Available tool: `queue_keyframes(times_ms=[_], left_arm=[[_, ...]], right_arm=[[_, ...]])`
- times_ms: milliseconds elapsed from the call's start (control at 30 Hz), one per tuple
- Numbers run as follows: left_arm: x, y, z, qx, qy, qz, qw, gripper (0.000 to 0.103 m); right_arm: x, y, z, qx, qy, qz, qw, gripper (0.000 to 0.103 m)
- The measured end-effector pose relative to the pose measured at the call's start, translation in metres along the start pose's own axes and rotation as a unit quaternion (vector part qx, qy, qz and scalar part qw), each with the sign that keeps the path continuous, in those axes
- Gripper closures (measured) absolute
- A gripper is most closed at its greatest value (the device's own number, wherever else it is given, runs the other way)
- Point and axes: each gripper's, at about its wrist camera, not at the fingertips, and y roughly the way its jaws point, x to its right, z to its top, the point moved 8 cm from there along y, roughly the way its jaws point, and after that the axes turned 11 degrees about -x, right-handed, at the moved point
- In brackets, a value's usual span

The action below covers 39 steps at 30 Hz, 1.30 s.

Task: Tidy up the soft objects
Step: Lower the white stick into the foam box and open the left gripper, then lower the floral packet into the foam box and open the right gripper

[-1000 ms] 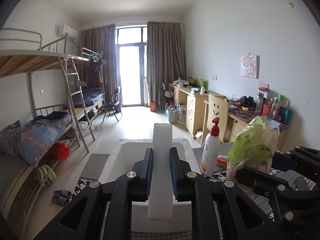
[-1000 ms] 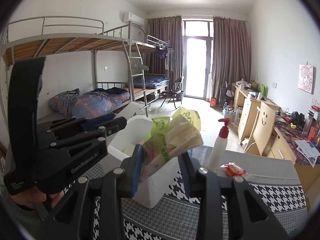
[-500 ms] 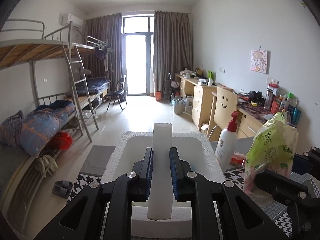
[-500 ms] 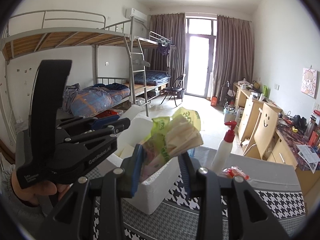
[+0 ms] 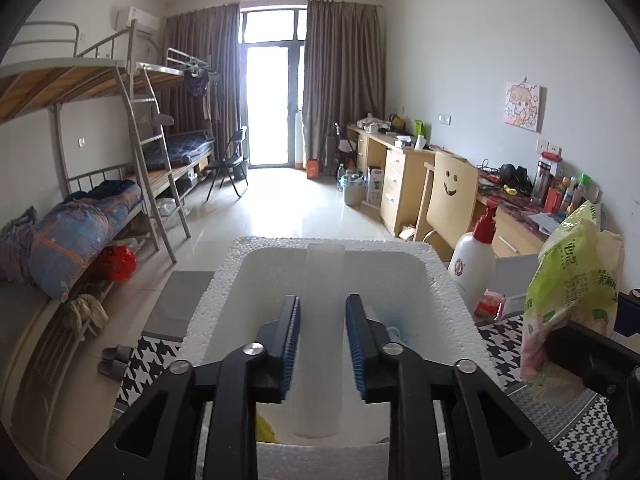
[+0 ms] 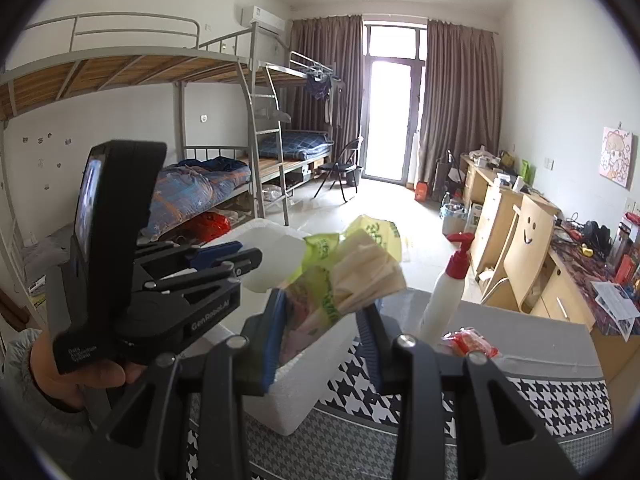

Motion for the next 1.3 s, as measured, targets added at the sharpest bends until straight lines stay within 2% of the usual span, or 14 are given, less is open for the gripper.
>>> queue_keyframes(times_ms=[33, 100, 400, 567, 1000, 1300], left_arm=[[-0.002, 0.001, 0.001, -0.001, -0.002, 0.005, 1.0000, 0.064], [-0.006, -0.003, 0.000, 0.006, -0.004, 0.019, 0.9998, 0.035], [-0.012, -0.029, 0.000, 0.042, -0.013, 0.033, 0.9985, 0.006], [-0.022, -0.037, 0.000, 0.052, -0.023, 0.044, 0.9974, 0.001], [-0.048, -0.047, -0.007, 0.071, -0.039, 0.072, 0.9942, 0.001], [-0.060, -0.054, -0.014, 0.077, -0.048, 0.069, 0.9935, 0.001]], right_arm=[[0.000, 0.001, 0.000, -0.001, 0.000, 0.000, 1.000, 0.063], [-0.001, 0.002, 0.001, -0.002, 0.000, -0.001, 1.000, 0.063], [0.000, 0.007, 0.004, -0.004, 0.000, -0.002, 1.000, 0.063], [-0.003, 0.009, 0.009, -0.002, -0.006, 0.003, 1.000, 0.063], [-0.015, 0.027, 0.018, -0.009, -0.014, 0.019, 1.000, 0.063], [-0.014, 0.047, 0.019, -0.032, -0.016, 0.027, 0.999, 0.063]])
